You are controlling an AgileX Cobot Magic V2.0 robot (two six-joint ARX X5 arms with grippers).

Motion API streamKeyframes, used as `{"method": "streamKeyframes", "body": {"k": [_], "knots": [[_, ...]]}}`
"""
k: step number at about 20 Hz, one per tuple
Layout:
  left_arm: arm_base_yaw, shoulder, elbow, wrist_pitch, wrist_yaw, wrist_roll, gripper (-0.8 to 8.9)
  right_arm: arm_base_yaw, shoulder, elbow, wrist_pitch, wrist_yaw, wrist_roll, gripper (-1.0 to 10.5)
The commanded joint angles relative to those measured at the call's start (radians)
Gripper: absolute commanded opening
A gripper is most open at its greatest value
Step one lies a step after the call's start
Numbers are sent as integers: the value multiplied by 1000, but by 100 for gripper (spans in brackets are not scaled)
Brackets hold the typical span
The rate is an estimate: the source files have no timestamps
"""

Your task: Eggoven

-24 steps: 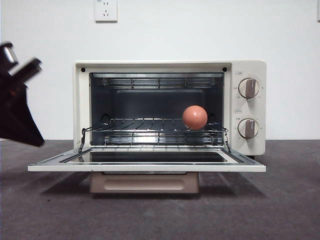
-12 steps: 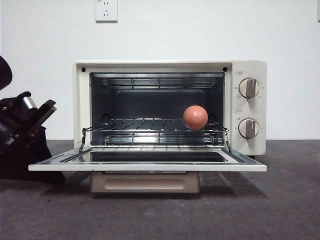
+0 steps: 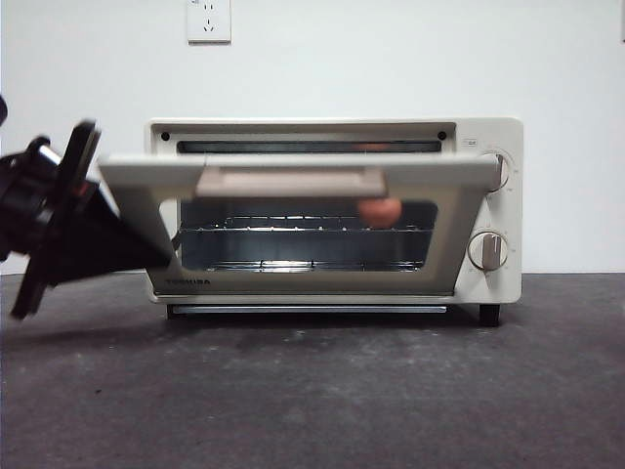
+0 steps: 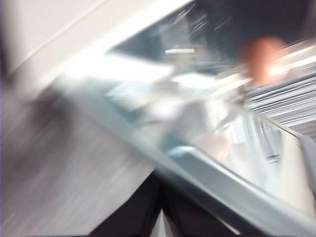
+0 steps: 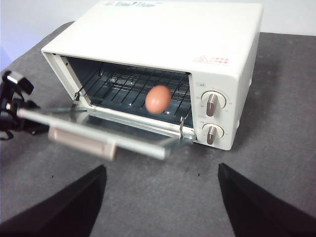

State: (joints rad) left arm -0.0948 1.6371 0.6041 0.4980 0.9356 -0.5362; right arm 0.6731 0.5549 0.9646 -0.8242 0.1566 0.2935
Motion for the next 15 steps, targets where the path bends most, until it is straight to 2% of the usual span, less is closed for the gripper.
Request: {"method": "streamKeyframes", "body": {"k": [1, 6, 11, 15], "knots": [[-2, 10, 22, 140, 10, -134, 6, 7, 5, 12, 7, 2, 14, 361], [-2, 7, 27, 340, -20, -268, 6, 7, 5, 12, -1, 2, 13, 360], [-3, -69, 27, 336, -21, -269, 7, 7, 6, 12, -15, 2, 14, 360], [-5, -176, 27, 241, -31, -229, 7, 7, 8, 11, -24, 2, 12, 360]]}}
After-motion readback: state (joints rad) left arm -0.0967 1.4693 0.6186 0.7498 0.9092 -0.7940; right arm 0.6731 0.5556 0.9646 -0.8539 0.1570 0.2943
